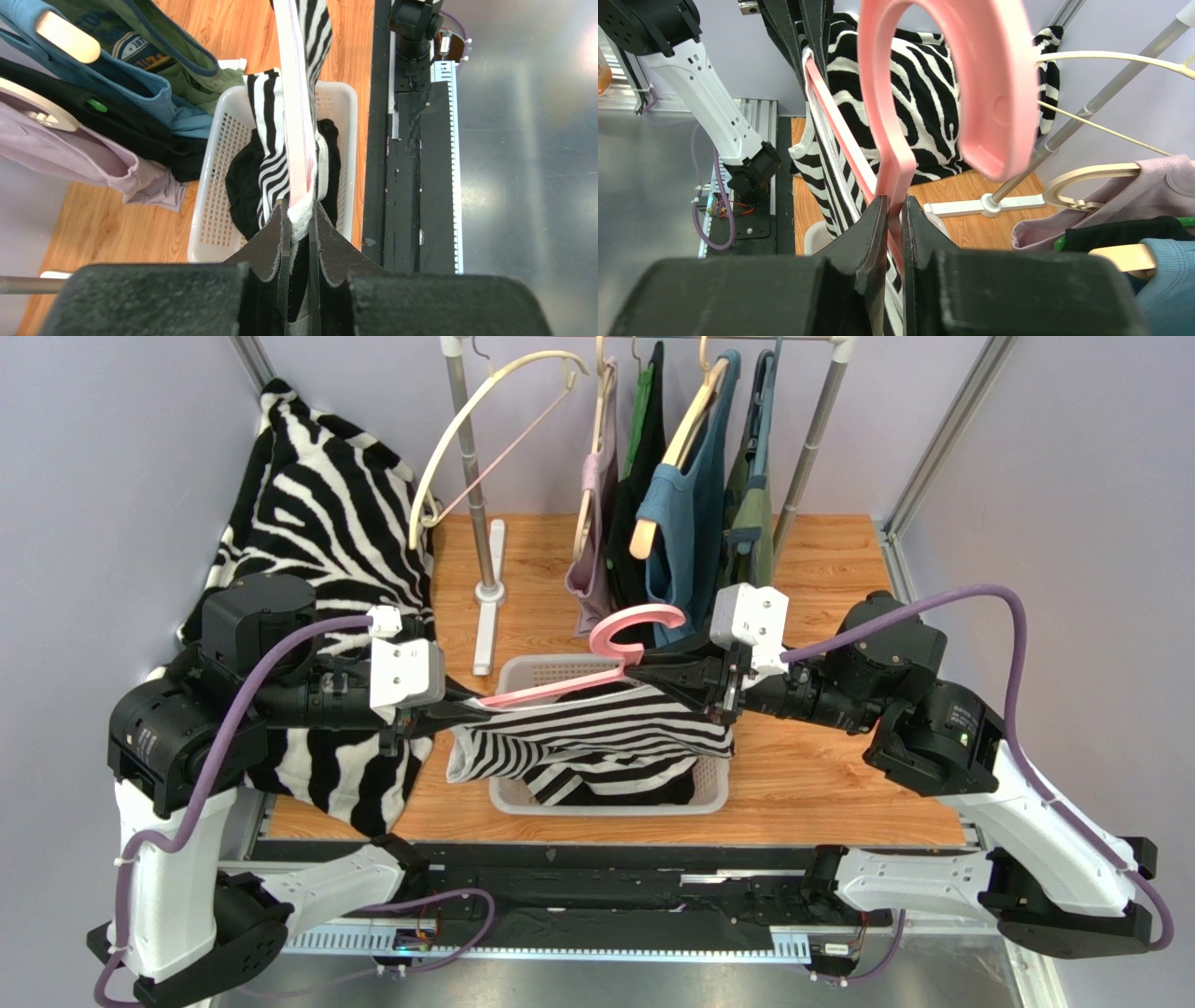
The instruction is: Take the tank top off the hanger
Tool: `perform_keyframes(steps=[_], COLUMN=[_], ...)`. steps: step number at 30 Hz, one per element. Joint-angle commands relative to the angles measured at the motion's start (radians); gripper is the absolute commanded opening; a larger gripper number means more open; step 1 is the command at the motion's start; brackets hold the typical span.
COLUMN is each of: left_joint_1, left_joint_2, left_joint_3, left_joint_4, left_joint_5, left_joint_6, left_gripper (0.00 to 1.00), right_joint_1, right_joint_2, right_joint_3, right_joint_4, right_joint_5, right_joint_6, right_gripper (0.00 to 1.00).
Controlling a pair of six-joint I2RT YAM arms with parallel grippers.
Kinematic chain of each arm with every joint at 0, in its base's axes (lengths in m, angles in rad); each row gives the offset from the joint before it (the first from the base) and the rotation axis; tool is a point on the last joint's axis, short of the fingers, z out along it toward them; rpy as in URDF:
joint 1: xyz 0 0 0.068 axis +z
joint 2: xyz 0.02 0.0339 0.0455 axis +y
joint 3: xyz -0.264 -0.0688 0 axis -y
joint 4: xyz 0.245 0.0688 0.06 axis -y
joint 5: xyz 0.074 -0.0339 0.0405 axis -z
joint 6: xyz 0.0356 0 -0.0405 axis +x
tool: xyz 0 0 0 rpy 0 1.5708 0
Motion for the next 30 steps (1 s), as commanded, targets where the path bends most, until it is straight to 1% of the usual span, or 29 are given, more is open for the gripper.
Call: perform_keyframes(steps=[1,2,4,5,6,8,9,11,15,17,19,22,23,24,26,30], left_joint_1=[-0.048,-0.052,-0.059,-0.060,-0.060,-0.062,-0.060,-0.062,-0.060,-0.062,-0.062,-0.062,-0.062,-0.062,-0.062,-0.062], left_joint_2=[0.085,0.089,0.099,0.103,0.103,0.102,0.097,0.091,0.079,0.080,0.083,0.077,0.074,0.057,0.033,-0.050], left_joint_3=[0.022,0.028,0.038,0.041,0.044,0.045,0.044,0.031,0.005,0.002,0.016,0.065,0.079,0.090,0.102,0.048], left_joint_4=[0.133,0.133,0.138,0.138,0.141,0.139,0.139,0.139,0.139,0.138,0.138,0.132,0.127,0.117,0.095,0.073], left_joint_5=[0.125,0.125,0.125,0.126,0.126,0.120,0.116,0.107,0.103,0.102,0.100,0.068,0.042,0.030,-0.010,-0.084], left_joint_6=[-0.007,-0.007,-0.012,-0.015,-0.017,-0.017,-0.017,-0.012,-0.003,-0.001,-0.004,-0.004,-0.001,0.006,0.019,0.069], left_gripper=[0.01,0.02,0.09,0.14,0.26,0.41,0.44,0.44,0.30,0.28,0.28,0.36,0.45,0.47,0.51,0.50], right_joint_1=[0.022,0.022,0.022,0.022,0.022,0.022,0.022,0.022,0.024,0.022,0.022,0.022,0.022,0.022,0.021,0.013], right_joint_2=[0.089,0.098,0.103,0.103,0.105,0.099,0.094,0.088,0.080,0.080,0.079,0.076,0.076,0.072,0.054,0.017], right_joint_3=[0.003,0.003,0.000,-0.003,-0.004,-0.016,-0.020,-0.027,-0.030,-0.030,-0.033,-0.033,-0.033,-0.036,-0.038,-0.036], right_joint_4=[0.153,0.153,0.154,0.156,0.157,0.159,0.160,0.163,0.166,0.165,0.166,0.142,0.137,0.131,0.116,0.099], right_joint_5=[-0.132,-0.136,-0.135,-0.136,-0.132,-0.118,-0.110,-0.107,-0.110,-0.110,-0.104,-0.067,-0.032,-0.014,0.034,0.077], right_joint_6=[0.067,0.073,0.078,0.081,0.079,0.079,0.079,0.079,0.091,0.096,0.096,0.078,0.072,0.065,0.049,0.035], right_gripper=[0.03,0.03,0.02,0.02,0.02,0.01,0.00,0.00,0.00,0.00,0.00,0.00,0.00,0.00,0.00,0.00])
